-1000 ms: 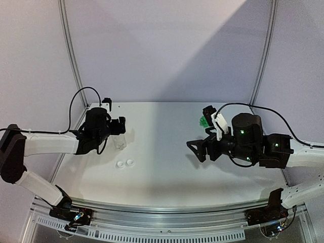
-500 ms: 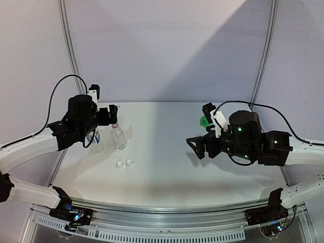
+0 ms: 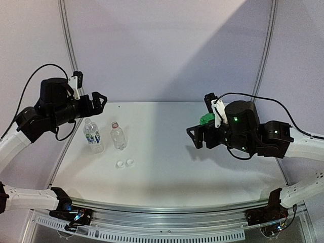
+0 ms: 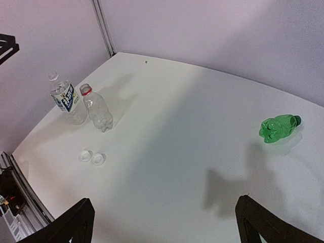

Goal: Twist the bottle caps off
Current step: Pick up the plastic bottle from the corner of the board.

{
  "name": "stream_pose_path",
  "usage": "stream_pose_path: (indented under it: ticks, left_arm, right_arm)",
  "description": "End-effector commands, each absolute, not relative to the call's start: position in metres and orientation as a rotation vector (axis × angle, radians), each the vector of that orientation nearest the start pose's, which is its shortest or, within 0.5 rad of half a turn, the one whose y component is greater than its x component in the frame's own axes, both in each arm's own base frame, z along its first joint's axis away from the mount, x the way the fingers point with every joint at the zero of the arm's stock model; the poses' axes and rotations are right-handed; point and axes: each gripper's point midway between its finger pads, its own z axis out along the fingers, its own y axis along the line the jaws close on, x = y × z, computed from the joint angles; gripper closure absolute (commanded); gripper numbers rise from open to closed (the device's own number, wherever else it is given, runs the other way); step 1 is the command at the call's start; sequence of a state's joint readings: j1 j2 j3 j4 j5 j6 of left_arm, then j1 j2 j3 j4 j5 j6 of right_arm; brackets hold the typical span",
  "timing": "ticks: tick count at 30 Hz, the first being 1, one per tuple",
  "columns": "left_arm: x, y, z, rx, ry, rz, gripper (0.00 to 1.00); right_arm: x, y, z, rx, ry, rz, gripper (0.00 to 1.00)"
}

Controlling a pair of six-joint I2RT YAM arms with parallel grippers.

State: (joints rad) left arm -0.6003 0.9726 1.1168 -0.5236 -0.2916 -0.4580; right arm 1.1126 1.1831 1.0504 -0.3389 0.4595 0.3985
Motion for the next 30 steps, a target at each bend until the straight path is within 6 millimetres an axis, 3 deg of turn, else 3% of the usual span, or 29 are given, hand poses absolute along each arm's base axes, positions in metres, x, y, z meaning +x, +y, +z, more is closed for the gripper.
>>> stream_pose_path:
  ticks: [1, 4, 10, 13, 19, 25, 30]
  left_arm:
    - [0.275, -0.153, 0.341, 0.03, 2.05, -0.487, 0.01]
    - [0.267, -0.161, 0.368, 0.101, 1.964, -0.569, 0.01]
    - [0.251, -0.155, 0.387, 0.036, 1.82, -0.71, 0.01]
    - [0.25, -0.157, 0.379, 0.005, 1.861, -0.734, 0.01]
    - [0.251, -0.17, 0.355, 0.047, 2.055, -0.716, 0.01]
    - [0.251, -0.18, 0.353, 0.064, 2.145, -0.726, 0.01]
    - [0.25, -0.193, 0.357, 0.105, 2.198, -0.726, 0.01]
  right_arm:
    - [0.236, 0.297, 0.291, -0.352, 1.995, 0.503, 0.01]
    - [0.237, 0.295, 0.296, -0.325, 1.994, 0.511, 0.01]
    - [0.239, 0.289, 0.305, -0.276, 1.99, 0.513, 0.01]
    - [0.251, 0.276, 0.305, -0.198, 2.038, 0.49, 0.01]
    - [0.28, 0.243, 0.283, 0.039, 2.168, 0.439, 0.01]
    - [0.309, 0.202, 0.264, 0.343, 2.252, 0.392, 0.01]
    - [0.338, 0.183, 0.256, 0.525, 2.302, 0.33, 0.01]
